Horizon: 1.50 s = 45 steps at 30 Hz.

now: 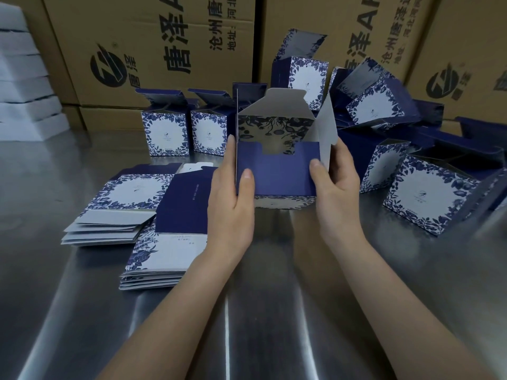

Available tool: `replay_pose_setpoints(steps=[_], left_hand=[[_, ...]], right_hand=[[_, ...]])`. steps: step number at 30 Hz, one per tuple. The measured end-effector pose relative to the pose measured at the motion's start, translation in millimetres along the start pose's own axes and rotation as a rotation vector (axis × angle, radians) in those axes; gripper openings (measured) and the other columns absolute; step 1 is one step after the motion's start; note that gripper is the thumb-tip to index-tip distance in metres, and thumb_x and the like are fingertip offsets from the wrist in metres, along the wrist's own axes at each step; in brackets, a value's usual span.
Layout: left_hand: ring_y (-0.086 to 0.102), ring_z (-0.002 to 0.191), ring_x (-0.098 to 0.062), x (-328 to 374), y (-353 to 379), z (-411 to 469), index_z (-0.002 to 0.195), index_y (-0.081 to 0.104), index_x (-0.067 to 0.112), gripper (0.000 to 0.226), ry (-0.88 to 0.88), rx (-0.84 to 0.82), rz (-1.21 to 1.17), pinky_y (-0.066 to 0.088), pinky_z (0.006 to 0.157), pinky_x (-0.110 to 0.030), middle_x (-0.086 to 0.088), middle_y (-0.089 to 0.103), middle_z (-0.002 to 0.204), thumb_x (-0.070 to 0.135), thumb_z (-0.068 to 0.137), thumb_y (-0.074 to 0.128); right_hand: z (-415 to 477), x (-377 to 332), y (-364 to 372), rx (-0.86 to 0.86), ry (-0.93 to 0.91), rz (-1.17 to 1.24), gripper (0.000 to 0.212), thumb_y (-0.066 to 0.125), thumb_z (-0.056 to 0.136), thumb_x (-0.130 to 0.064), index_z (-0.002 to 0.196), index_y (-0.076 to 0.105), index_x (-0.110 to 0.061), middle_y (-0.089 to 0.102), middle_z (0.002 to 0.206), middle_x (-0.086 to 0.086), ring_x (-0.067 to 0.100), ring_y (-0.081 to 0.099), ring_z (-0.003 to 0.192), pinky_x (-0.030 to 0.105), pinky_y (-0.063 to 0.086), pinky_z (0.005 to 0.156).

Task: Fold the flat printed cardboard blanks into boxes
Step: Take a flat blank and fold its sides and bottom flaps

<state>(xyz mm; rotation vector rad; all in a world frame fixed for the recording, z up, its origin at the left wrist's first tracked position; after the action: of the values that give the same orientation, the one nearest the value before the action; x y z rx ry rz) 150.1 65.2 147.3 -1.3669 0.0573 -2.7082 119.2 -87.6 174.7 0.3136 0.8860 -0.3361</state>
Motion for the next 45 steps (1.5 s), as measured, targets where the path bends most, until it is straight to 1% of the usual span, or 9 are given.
replay_pose_setpoints(steps=[5,8,11,13,15,24,33,37,45], left_hand=[[0.012,0.13,0.03,5,0,-3,0.153,0.004,0.048,0.06,0.15,-0.031,0.104,0.016,0.09,0.01,0.059,0.008,0.136,0.035,0.101,0.033],[0.018,0.123,0.034,10,-4,-2,0.149,-0.001,0.055,0.059,0.228,-0.052,0.189,0.024,0.087,0.008,0.05,0.007,0.144,0.037,0.102,0.031],[0.039,0.117,0.008,11,-6,-3,0.148,0.004,0.055,0.056,0.261,-0.079,0.273,0.042,0.087,-0.024,0.025,0.02,0.158,0.036,0.103,0.03],[0.042,0.114,-0.011,12,-7,-4,0.148,0.01,0.054,0.053,0.243,-0.094,0.311,0.049,0.088,-0.042,0.013,0.028,0.16,0.035,0.103,0.03],[0.044,0.111,-0.016,13,-7,-5,0.149,0.015,0.05,0.052,0.251,-0.12,0.323,0.049,0.088,-0.047,0.008,0.032,0.158,0.031,0.103,0.032],[0.042,0.125,-0.008,18,-1,-10,0.146,0.019,0.048,0.055,0.281,-0.17,0.316,0.049,0.094,-0.044,0.006,0.033,0.159,0.024,0.1,0.036],[0.045,0.118,-0.006,17,2,-12,0.148,0.023,0.047,0.05,0.295,-0.194,0.387,0.055,0.071,-0.042,0.006,0.029,0.159,0.03,0.102,0.033],[0.048,0.109,-0.002,13,4,-13,0.148,0.02,0.052,0.048,0.262,-0.234,0.394,0.049,0.067,-0.033,0.009,0.023,0.159,0.042,0.102,0.027],[0.037,0.121,0.006,7,6,-12,0.146,0.037,0.045,0.046,0.206,-0.189,0.349,0.045,0.077,-0.03,0.009,0.024,0.157,0.046,0.1,0.03]], right_hand=[[1,0,-3,0.011,-0.033,-0.035,0.051,0.048,0.093,-0.004,0.141,0.047,-0.019,0.055,0.14,0.0,0.014,0.052,0.129,0.042,0.044,0.109],[2,-4,-4,-0.037,-0.082,-0.085,0.056,0.048,0.092,-0.008,0.142,0.04,-0.033,0.048,0.146,-0.008,0.008,0.047,0.132,0.033,0.044,0.108],[3,-7,-5,-0.126,-0.182,-0.229,0.067,0.046,0.094,-0.005,0.146,0.026,-0.043,0.032,0.152,-0.025,0.004,0.031,0.143,0.043,0.035,0.116],[4,-8,-7,-0.166,-0.244,-0.295,0.071,0.045,0.091,0.002,0.149,0.026,-0.033,0.03,0.155,-0.016,0.012,0.029,0.145,0.052,0.033,0.114],[5,-10,-9,-0.176,-0.281,-0.327,0.07,0.045,0.084,0.007,0.146,0.031,-0.022,0.029,0.156,0.0,0.019,0.027,0.146,0.057,0.033,0.112],[2,-23,-10,-0.172,-0.419,-0.452,0.048,0.058,0.089,-0.009,0.131,0.04,-0.023,0.035,0.148,0.017,0.027,0.031,0.142,0.052,0.031,0.113],[5,-33,-14,-0.123,-0.369,-0.442,0.042,0.032,0.096,-0.035,0.136,0.043,-0.029,0.046,0.137,0.002,0.022,0.04,0.131,0.049,0.031,0.111],[10,-35,-20,-0.138,-0.381,-0.353,0.036,0.031,0.097,-0.034,0.128,0.048,-0.039,0.05,0.132,-0.024,0.014,0.044,0.132,0.053,0.031,0.111],[17,-41,-29,-0.222,-0.337,-0.348,0.048,0.033,0.085,-0.019,0.122,0.059,-0.034,0.06,0.129,-0.009,0.02,0.05,0.127,0.054,0.037,0.105]])
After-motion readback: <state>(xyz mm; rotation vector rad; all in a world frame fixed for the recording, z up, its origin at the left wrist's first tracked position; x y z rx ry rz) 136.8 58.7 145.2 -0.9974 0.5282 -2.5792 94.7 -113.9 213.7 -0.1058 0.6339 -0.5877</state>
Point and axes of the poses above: each hand's wrist, its own z-axis towards the middle knuckle, its own y-axis out of the palm, x = y × z, the point moved 3 cm from there along z, towards the middle knuckle
